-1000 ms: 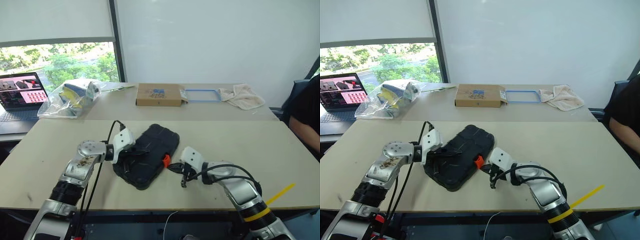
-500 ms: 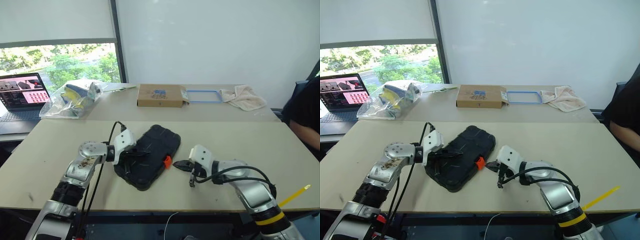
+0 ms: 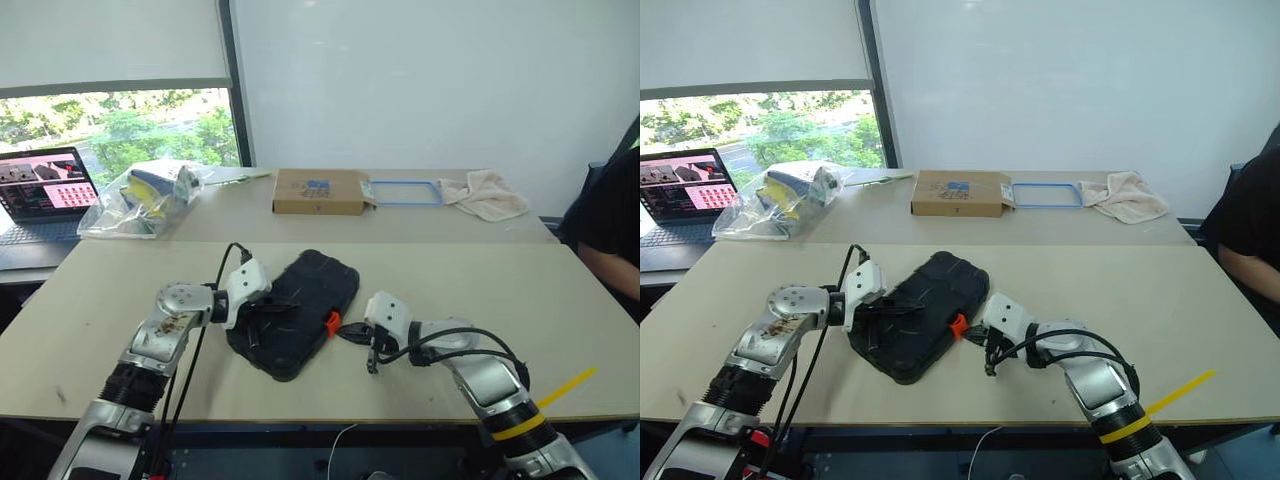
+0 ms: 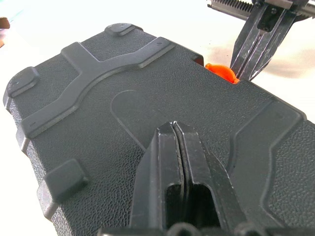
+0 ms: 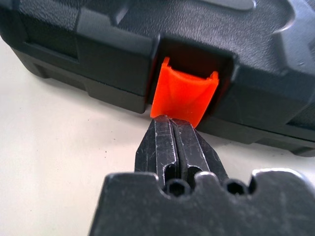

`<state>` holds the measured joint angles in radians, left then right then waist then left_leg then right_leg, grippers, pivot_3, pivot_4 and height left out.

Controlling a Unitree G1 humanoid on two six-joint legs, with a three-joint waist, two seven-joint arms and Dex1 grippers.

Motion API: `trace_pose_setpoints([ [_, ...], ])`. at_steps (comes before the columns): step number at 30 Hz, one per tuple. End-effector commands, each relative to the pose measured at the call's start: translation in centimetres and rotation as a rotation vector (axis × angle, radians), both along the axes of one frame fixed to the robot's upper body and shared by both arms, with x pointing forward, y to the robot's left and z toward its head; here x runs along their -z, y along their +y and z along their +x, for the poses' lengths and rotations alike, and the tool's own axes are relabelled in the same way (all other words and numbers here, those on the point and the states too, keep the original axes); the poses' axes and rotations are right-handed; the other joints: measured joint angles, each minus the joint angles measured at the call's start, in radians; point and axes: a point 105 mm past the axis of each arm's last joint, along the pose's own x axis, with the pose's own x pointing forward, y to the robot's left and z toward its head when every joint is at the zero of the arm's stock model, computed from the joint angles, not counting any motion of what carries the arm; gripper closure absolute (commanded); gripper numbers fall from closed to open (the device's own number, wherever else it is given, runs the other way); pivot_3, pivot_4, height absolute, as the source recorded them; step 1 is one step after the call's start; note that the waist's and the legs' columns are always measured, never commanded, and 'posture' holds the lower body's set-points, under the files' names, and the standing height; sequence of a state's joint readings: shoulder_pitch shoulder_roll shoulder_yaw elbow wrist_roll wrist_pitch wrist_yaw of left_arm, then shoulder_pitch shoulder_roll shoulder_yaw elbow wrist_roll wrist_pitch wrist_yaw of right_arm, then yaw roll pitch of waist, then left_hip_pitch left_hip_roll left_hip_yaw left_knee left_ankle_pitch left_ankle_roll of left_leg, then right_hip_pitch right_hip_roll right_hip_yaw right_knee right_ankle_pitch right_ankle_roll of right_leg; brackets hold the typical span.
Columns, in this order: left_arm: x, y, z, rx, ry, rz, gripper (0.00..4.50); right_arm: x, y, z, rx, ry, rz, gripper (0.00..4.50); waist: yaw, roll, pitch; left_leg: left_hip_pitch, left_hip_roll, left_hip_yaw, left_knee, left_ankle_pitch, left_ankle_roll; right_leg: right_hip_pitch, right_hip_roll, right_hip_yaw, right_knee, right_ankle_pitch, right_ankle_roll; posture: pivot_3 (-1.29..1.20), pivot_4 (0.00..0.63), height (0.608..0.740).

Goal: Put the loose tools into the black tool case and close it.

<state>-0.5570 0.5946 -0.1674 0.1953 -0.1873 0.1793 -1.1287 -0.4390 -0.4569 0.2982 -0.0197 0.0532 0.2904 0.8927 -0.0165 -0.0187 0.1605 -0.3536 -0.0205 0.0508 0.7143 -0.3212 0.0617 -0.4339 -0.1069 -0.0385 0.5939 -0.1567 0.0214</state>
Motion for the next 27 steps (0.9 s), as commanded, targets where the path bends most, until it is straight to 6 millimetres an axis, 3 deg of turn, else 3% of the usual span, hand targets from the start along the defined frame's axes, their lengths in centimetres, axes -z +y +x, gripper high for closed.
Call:
trace_pose_setpoints([
  [1,4.6,0.6,-1.2,-0.016,0.161,0.084,4.43,-2.2,1.2,0.4,-0.039,-0.095,0.04,4.5,0.0,0.0,0.0,0.0,0.0,0.0,0.0,0.0,0.0,0.0,0.0,0.0,0.0,0.0,0.0,0.0,0.15,0.74],
  [27,6.4,0.2,-1.7,-0.011,0.233,0.07,4.43,-4.6,4.8,0.9,-0.062,-0.167,0.133,4.5,-0.024,0.0,0.0,0.0,0.001,0.0,-0.002,0.001,-0.002,-0.003,0.001,0.001,0.001,-0.001,-0.003,0.0,0.15,0.74],
])
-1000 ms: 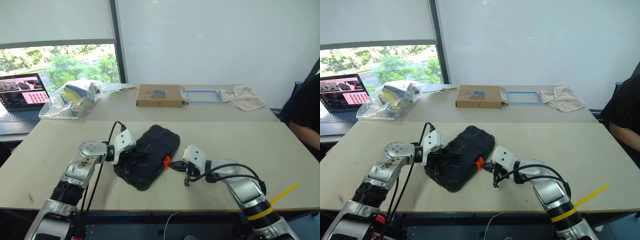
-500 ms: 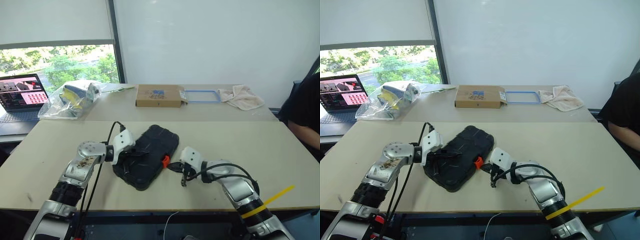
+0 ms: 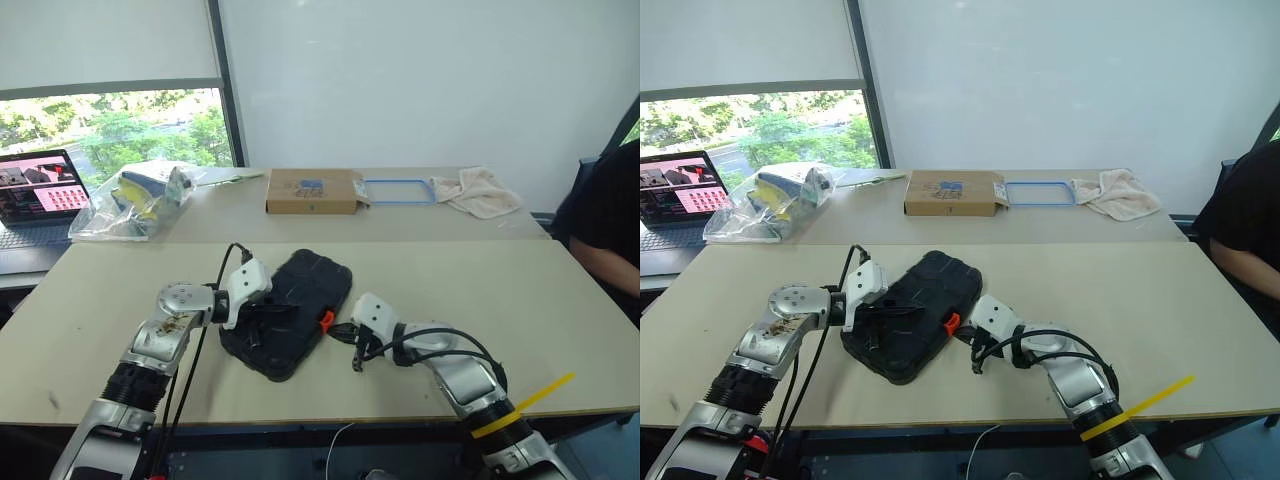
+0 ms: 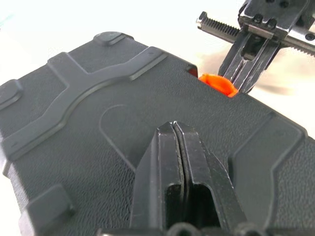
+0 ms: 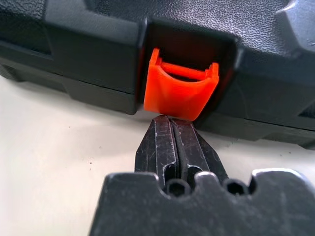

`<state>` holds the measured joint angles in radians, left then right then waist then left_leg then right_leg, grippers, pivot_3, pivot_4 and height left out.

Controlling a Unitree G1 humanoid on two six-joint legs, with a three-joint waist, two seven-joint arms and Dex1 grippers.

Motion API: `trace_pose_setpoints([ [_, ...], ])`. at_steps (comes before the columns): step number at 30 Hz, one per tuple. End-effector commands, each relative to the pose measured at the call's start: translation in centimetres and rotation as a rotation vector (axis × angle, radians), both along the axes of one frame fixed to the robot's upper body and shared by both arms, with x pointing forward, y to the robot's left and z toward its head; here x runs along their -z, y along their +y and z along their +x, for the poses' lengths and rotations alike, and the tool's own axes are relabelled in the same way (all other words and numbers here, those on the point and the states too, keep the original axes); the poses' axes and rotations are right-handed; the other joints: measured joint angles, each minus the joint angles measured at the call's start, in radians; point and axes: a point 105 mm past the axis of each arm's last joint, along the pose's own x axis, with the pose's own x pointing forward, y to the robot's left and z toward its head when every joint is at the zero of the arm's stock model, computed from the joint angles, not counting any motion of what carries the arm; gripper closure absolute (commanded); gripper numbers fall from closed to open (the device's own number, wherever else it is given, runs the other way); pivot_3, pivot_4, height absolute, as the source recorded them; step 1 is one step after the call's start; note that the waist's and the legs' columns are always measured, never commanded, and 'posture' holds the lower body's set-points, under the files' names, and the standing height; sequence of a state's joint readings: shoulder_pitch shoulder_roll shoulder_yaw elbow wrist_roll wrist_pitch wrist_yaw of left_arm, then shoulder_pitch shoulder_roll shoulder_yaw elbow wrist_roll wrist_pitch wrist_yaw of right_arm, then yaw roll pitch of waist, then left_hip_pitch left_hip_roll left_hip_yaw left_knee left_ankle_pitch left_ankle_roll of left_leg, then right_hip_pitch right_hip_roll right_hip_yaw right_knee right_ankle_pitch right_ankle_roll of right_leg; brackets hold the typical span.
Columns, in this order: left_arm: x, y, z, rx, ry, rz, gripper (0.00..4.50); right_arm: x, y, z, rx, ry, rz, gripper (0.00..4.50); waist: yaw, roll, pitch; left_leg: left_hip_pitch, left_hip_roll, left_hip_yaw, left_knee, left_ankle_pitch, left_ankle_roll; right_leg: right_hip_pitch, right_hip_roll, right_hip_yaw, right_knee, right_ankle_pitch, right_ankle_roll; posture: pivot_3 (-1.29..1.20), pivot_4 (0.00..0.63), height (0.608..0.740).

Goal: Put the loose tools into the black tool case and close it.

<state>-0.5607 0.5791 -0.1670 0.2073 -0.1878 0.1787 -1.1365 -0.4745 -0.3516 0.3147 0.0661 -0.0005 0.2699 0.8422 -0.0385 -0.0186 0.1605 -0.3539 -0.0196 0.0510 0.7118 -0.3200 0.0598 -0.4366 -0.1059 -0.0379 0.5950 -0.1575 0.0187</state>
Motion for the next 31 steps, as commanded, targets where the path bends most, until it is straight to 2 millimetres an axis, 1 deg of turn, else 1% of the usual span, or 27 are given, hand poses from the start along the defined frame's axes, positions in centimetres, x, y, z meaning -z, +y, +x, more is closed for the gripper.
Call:
trace_pose_setpoints([
  [1,6.2,0.6,-1.7,-0.023,0.215,0.08,4.43,-5.2,2.6,0.0,-0.084,-0.167,0.099,4.5,-0.004,0.0,0.0,0.0,0.0,0.0,0.0,0.0,0.0,0.0,0.0,0.0,0.0,0.0,0.0,0.0,0.15,0.74],
  [3,6.0,0.7,-1.6,-0.036,0.204,0.062,4.43,-5.3,2.3,-0.1,-0.084,-0.167,0.1,4.5,-0.004,0.0,0.0,0.0,0.001,0.0,0.0,0.0,0.0,0.0,0.0,0.0,0.0,0.0,0.0,0.0,0.15,0.74],
  [6,5.4,1.2,-1.5,-0.05,0.167,0.028,4.43,-5.0,0.7,-0.5,-0.082,-0.161,0.094,4.5,-0.004,0.001,0.0,0.0,0.001,0.0,0.0,0.0,0.0,0.0,0.0,0.0,0.0,0.0,0.0,0.0,0.15,0.74],
  [7,4.9,1.2,-1.6,-0.043,0.143,-0.005,4.43,-5.0,0.0,-0.7,-0.074,-0.154,0.099,4.5,-0.004,0.001,0.0,0.0,0.001,0.0,0.0,0.0,0.0,0.0,0.0,0.0,0.0,0.0,0.0,0.0,0.15,0.74],
  [9,3.2,1.5,-1.6,-0.05,0.109,-0.113,4.43,-5.0,-1.7,-1.1,-0.058,-0.146,0.115,4.5,-0.005,0.001,-0.001,0.0,0.001,0.0,-0.001,0.0,0.0,-0.001,0.0,0.0,0.0,0.0,0.0,0.0,0.15,0.74],
  [11,1.6,2.5,-1.9,-0.069,0.087,-0.2,4.5,-5.2,-3.2,-2.0,-0.054,-0.139,0.138,3.92,-0.003,0.002,-0.001,0.0,0.001,0.0,-0.003,0.0,0.0,-0.001,-0.001,0.001,0.0,0.0,-0.001,0.0,0.15,0.74],
  [12,0.9,3.4,-2.3,-0.084,0.065,-0.214,4.5,-5.1,-4.2,-2.6,-0.051,-0.121,0.155,3.73,0.0,0.001,-0.001,0.0,0.001,0.0,-0.004,0.0,0.0,-0.002,-0.002,0.0,0.0,0.0,-0.001,0.0,0.15,0.74],
  [13,0.4,4.2,-2.7,-0.093,0.052,-0.22,3.96,-5.1,-5.1,-3.1,-0.051,-0.119,0.158,3.36,0.002,0.001,-0.001,0.0,0.001,0.0,-0.005,0.0,0.0,-0.002,-0.002,0.0,-0.001,-0.001,-0.001,0.0,0.15,0.74],
  [14,0.0,5.4,-3.1,-0.124,0.022,-0.212,3.75,-4.8,-6.2,-3.6,-0.042,-0.115,0.146,3.03,0.002,0.001,-0.001,0.0,0.001,0.0,-0.007,0.0,-0.001,-0.002,-0.002,0.0,-0.001,-0.001,-0.002,0.0,0.15,0.74],
  [16,-0.2,7.9,-3.9,-0.191,-0.001,-0.189,3.03,-4.3,-8.3,-4.4,-0.028,-0.124,0.114,2.35,0.002,0.002,-0.001,0.0,0.0,0.0,-0.009,0.0,-0.001,-0.003,-0.003,0.0,-0.002,-0.002,-0.002,0.0,0.15,0.74],
  [17,-0.3,8.7,-4.2,-0.217,-0.007,-0.176,2.71,-4.2,-9.0,-4.7,-0.023,-0.132,0.1,2.07,0.002,0.001,0.0,0.0,0.0,0.0,-0.011,0.0,-0.001,-0.004,-0.004,0.0,-0.002,-0.002,-0.002,0.0,0.15,0.74],
  [18,0.1,10.2,-4.9,-0.259,0.006,-0.15,2.25,-4.2,-10.1,-4.9,0.0,-0.151,0.096,1.62,0.004,0.001,0.0,0.0,0.0,0.001,-0.014,0.0,-0.001,-0.005,-0.004,-0.001,-0.003,-0.004,-0.003,0.0,0.15,0.74],
  [20,0.6,12.7,-5.9,-0.345,-0.006,-0.112,1.58,-4.3,-12.1,-5.1,0.043,-0.183,0.1,1.01,0.005,0.001,0.0,0.0,0.0,0.001,-0.014,0.0,-0.001,-0.005,-0.004,-0.002,-0.003,-0.005,-0.002,0.0,0.15,0.74],
  [23,1.4,15.3,-7.4,-0.44,-0.03,-0.05,0.54,-4.2,-14.3,-5.9,0.037,-0.214,0.123,0.03,0.012,0.001,0.0,0.001,0.0,0.002,-0.015,-0.001,-0.001,-0.004,-0.005,-0.002,-0.003,-0.005,-0.002,0.0,0.15,0.74],
  [25,1.9,16.6,-8.4,-0.496,-0.042,-0.034,0.03,-4.1,-15.8,-5.9,0.072,-0.204,0.114,0.0,0.021,-0.002,0.002,0.001,0.001,0.002,-0.015,-0.001,-0.001,-0.004,-0.004,-0.002,-0.004,-0.006,-0.002,0.0,0.15,0.74],
  [28,2.5,17.6,-9.0,-0.553,-0.049,-0.037,0.03,-4.2,-17.0,-5.8,0.108,-0.2,0.128,0.0,0.034,-0.005,0.005,0.0,0.0,0.002,-0.014,-0.001,-0.001,-0.005,-0.005,-0.002,-0.004,-0.006,-0.003,0.0,0.15,0.74],
  [31,2.6,17.7,-9.3,-0.584,-0.06,-0.056,0.03,-4.3,-17.3,-5.8,0.125,-0.211,0.134,0.0,0.049,-0.005,0.005,-0.001,0.0,0.002,-0.014,-0.001,-0.001,-0.004,-0.008,-0.003,-0.004,-0.005,-0.003,0.0,0.15,0.74],
])
